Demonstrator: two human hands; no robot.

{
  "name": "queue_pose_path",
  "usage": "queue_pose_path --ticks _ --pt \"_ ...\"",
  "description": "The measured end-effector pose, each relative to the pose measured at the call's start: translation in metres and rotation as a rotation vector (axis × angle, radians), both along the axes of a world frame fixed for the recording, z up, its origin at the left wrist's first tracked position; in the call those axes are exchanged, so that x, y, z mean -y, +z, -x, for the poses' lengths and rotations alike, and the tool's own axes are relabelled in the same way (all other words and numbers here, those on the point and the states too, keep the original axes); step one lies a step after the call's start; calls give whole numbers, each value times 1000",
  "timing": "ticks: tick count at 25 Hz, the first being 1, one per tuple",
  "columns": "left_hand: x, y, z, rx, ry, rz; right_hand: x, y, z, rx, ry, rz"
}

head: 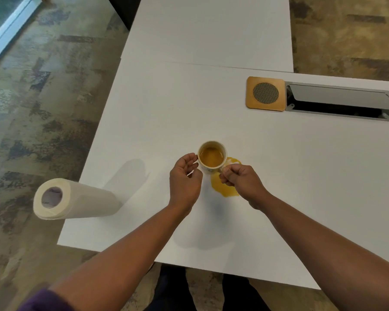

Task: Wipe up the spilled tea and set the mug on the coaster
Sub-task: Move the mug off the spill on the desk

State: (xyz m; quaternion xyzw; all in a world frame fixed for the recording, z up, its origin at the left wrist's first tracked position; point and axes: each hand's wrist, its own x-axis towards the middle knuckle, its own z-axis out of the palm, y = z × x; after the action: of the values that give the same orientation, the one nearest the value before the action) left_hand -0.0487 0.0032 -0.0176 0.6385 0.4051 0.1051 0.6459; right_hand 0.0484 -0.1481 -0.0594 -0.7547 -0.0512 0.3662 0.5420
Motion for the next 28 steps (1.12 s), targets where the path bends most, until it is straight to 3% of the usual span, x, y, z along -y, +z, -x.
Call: queue_pose_path --ticks 10,15,22,28 --pt "-97 -3 -8 16 140 -78 -155 1 1 -79 -42 -78" --pt "-137 -19 -22 39 236 -29 -221 -8 -5 -81 -28 -60" --pt "-178 -31 -42 48 391 55 -264 -23 -23 -81 -31 -40" --pt "-180 -40 -53 29 398 37 -274 -31 -28 -14 14 17"
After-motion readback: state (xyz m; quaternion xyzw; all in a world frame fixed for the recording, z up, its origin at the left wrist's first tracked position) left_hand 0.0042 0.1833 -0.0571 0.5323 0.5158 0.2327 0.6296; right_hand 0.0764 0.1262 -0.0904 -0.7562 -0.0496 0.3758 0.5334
